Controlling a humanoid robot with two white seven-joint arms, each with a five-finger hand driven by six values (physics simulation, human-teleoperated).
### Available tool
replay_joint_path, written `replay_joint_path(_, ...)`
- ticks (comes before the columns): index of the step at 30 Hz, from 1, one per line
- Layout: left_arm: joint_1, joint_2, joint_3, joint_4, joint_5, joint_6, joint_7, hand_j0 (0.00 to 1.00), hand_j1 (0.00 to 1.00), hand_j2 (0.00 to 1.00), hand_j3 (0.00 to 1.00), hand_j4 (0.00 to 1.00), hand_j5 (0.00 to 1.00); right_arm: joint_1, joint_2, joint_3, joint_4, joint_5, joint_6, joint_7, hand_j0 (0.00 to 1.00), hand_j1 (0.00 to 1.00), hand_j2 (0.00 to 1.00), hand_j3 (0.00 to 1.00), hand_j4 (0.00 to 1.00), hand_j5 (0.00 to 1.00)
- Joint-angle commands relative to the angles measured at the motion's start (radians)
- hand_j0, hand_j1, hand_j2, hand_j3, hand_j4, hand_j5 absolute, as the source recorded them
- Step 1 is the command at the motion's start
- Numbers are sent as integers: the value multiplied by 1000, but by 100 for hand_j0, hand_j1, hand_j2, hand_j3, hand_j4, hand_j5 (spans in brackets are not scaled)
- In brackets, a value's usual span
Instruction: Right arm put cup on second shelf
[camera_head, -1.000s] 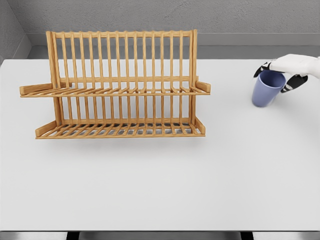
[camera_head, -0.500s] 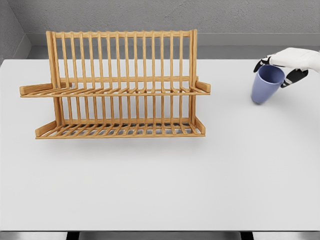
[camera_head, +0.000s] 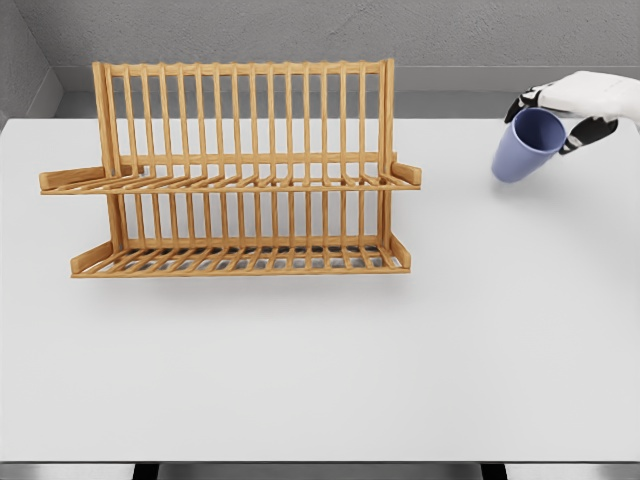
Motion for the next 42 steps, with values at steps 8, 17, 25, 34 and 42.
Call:
replay_joint_path(8, 0, 0, 0, 0, 0, 0, 0, 100, 100, 100, 100, 100, 100, -2, -4, -99, -57, -6, 3, -1, 64, 64, 64, 64, 64, 64)
replay_joint_path(17, 0, 0, 0, 0, 0, 0, 0, 100, 100, 100, 100, 100, 100, -2, -13, -101, -209, -6, 3, -1, 64, 64, 64, 64, 64, 64)
replay_joint_path(25, 0, 0, 0, 0, 0, 0, 0, 100, 100, 100, 100, 100, 100, 2, -50, -102, -358, -6, 3, -1, 64, 64, 64, 64, 64, 64)
replay_joint_path(34, 0, 0, 0, 0, 0, 0, 0, 100, 100, 100, 100, 100, 100, 38, -91, -137, -487, -9, 3, -1, 64, 64, 64, 64, 64, 64)
replay_joint_path(42, 0, 0, 0, 0, 0, 0, 0, 100, 100, 100, 100, 100, 100, 57, -87, -128, -584, -9, 3, -1, 64, 64, 64, 64, 64, 64)
